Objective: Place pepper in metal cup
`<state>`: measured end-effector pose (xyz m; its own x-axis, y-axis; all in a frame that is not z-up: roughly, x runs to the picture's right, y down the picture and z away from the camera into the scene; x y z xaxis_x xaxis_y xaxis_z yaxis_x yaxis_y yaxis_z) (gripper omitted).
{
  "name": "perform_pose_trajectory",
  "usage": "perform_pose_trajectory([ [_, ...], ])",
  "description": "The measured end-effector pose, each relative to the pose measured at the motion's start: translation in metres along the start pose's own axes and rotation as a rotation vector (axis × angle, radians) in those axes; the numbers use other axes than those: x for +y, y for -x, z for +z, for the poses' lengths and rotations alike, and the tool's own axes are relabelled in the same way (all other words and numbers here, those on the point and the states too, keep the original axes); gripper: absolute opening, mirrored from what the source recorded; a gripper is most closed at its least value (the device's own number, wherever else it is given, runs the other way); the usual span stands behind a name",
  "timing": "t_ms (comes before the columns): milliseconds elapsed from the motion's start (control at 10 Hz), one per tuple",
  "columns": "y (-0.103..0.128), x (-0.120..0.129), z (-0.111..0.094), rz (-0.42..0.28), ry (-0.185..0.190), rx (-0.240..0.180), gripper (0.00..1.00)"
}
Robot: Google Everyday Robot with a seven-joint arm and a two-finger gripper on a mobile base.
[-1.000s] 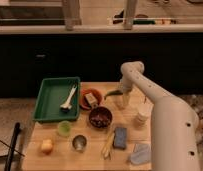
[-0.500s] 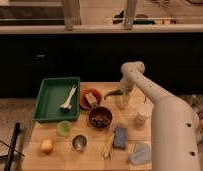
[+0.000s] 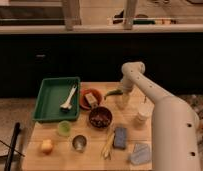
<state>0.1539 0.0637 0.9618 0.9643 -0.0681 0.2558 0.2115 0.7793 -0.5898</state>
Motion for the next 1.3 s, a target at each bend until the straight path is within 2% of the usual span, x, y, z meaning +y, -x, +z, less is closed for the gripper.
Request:
perform_pose_trajectory([
  [500,0.017,-0.009,0.0,-0.053,0.003,-0.005,0.78],
  [800,0.014,-0.01,0.008,-0.05,0.029,-0.005,0.51],
  [1100,0.011,-0.01,0.014,-0.047,0.053,-0.011,0.2],
  [1300,0.009,-0.009,0.015,-0.045,0.054,-0.019,0.02],
])
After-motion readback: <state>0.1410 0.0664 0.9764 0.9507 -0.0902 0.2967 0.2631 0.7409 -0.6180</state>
